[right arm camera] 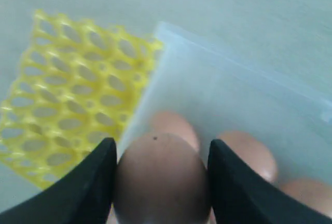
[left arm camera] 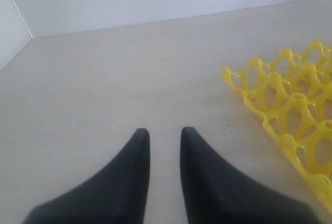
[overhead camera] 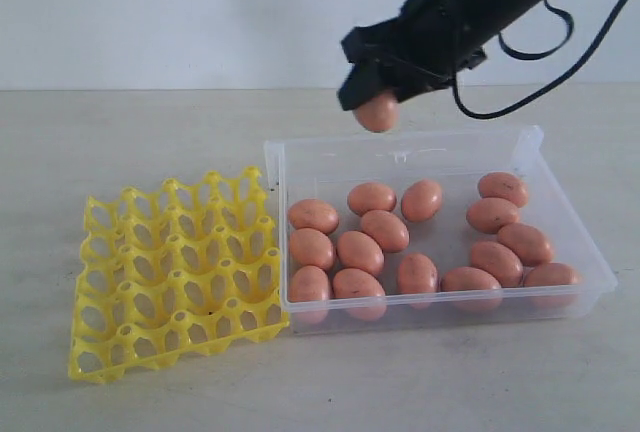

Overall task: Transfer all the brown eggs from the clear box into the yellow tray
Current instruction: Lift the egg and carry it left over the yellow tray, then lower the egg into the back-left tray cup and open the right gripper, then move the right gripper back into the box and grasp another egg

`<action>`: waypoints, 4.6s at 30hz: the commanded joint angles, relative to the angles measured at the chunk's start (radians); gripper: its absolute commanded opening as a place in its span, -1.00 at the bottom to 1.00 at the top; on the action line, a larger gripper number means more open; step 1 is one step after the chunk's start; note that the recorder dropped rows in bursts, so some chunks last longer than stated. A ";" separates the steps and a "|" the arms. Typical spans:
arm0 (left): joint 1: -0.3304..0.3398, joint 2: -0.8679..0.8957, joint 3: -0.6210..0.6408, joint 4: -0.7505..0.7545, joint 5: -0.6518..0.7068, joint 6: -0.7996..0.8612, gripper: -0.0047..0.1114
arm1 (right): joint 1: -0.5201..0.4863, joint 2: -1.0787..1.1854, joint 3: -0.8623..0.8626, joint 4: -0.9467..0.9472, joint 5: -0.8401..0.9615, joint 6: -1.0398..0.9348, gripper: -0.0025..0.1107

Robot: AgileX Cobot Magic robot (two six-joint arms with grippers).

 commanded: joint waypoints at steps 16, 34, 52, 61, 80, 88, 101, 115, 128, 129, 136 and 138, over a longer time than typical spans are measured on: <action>0.002 -0.002 0.004 -0.002 -0.007 -0.002 -0.55 | 0.546 0.204 -0.004 0.162 -1.137 0.122 -0.96; 0.002 -0.002 0.004 -0.002 -0.007 -0.002 -0.55 | 0.536 0.511 -0.153 -1.268 -1.367 1.292 -0.96; 0.002 -0.002 0.004 -0.002 -0.007 -0.002 -0.55 | 0.536 0.572 -0.153 -1.293 -1.331 1.205 -0.96; 0.002 -0.002 0.004 -0.002 -0.007 -0.002 -0.55 | 0.532 0.612 -0.234 -1.289 -1.332 1.138 -0.96; 0.002 -0.002 0.004 -0.002 -0.007 -0.002 -0.55 | 0.532 0.622 -0.261 -1.289 -1.216 1.102 -0.49; 0.002 -0.002 0.004 -0.002 -0.007 -0.002 -0.55 | 0.532 0.620 -0.261 -1.282 -1.207 1.102 0.13; 0.002 -0.002 0.004 -0.002 -0.007 -0.002 -0.55 | 0.536 0.425 -0.261 -1.289 -0.925 1.099 0.13; 0.002 -0.002 0.004 -0.002 -0.007 -0.002 -0.55 | 0.542 0.177 -0.245 -0.922 0.312 0.544 -0.96; 0.002 -0.002 0.004 -0.002 -0.007 -0.002 -0.55 | 0.254 0.175 -0.168 -0.561 0.312 0.747 -0.20; 0.002 -0.002 0.004 -0.002 -0.007 -0.002 -0.55 | 0.225 0.175 -0.156 -0.492 0.312 0.726 -0.11; 0.002 -0.002 0.004 -0.002 -0.007 -0.002 -0.55 | 0.140 0.175 -0.107 -0.456 0.312 0.722 0.04; 0.002 -0.002 0.004 -0.002 -0.007 -0.002 -0.55 | 0.140 0.175 -0.098 -0.475 0.312 0.718 0.04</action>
